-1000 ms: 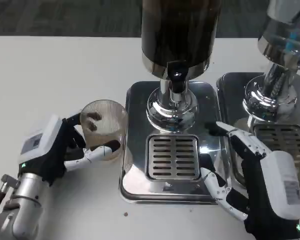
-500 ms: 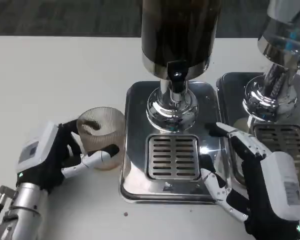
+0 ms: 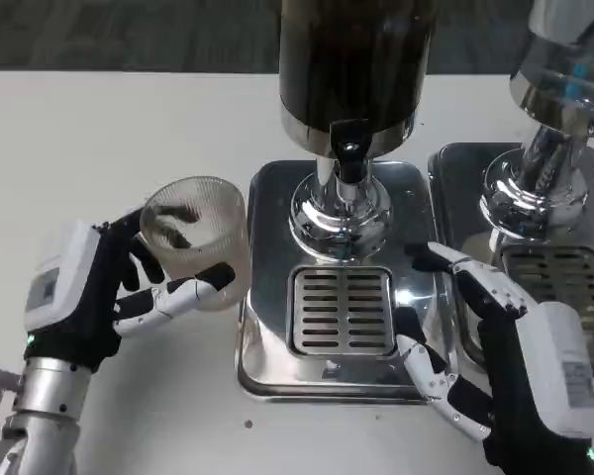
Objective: Grasp the cup under the faucet to collect the drink, then remove the cup.
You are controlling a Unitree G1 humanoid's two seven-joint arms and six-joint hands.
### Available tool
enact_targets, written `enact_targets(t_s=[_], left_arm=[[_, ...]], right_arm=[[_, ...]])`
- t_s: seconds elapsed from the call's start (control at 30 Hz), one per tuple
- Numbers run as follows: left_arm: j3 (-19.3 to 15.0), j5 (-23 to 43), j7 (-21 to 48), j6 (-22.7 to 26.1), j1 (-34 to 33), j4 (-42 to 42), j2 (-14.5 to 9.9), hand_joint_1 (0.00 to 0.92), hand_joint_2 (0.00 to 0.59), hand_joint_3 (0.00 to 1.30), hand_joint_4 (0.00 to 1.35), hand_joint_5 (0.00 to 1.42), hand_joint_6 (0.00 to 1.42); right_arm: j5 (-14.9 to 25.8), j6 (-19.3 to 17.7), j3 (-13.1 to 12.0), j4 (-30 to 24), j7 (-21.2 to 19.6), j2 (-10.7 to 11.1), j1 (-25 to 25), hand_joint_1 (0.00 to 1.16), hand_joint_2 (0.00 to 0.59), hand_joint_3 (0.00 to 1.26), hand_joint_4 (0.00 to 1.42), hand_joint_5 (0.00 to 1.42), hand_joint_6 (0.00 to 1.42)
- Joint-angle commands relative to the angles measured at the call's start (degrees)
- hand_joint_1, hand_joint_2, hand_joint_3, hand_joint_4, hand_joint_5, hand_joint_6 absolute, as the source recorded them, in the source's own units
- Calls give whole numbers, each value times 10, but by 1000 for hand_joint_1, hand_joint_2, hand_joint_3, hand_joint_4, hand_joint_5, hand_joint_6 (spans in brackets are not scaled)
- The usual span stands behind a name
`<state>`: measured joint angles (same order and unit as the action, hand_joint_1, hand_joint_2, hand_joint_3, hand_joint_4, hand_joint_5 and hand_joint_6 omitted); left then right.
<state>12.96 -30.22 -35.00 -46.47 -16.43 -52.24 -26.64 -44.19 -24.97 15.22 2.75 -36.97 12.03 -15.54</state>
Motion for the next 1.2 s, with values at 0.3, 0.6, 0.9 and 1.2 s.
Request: enact_targets(t_s=[0.3,0.6,0.9,1.2], left_arm=[[30,-34,44,12,-61,-19,30,269,224,541,645,903,1098],[66,-58,64,22,-97,-58,51,246,215,536,629,871,1063],[96,-72,91,26,-114,-69,59,206,202,484,557,764,942],[109,-66,125,19,-111,-55,51,112,144,341,406,554,628]], right_arm=[[2,-4,-1,5,-16,-7,-8,439,420,348,390,340,375],[4,3,-4,-7,-23,-15,-23,439,420,351,390,344,367],[6,5,-8,-12,-20,-24,-31,439,420,352,390,345,366],[7,8,-6,-14,-15,-28,-30,439,420,352,390,346,374]])
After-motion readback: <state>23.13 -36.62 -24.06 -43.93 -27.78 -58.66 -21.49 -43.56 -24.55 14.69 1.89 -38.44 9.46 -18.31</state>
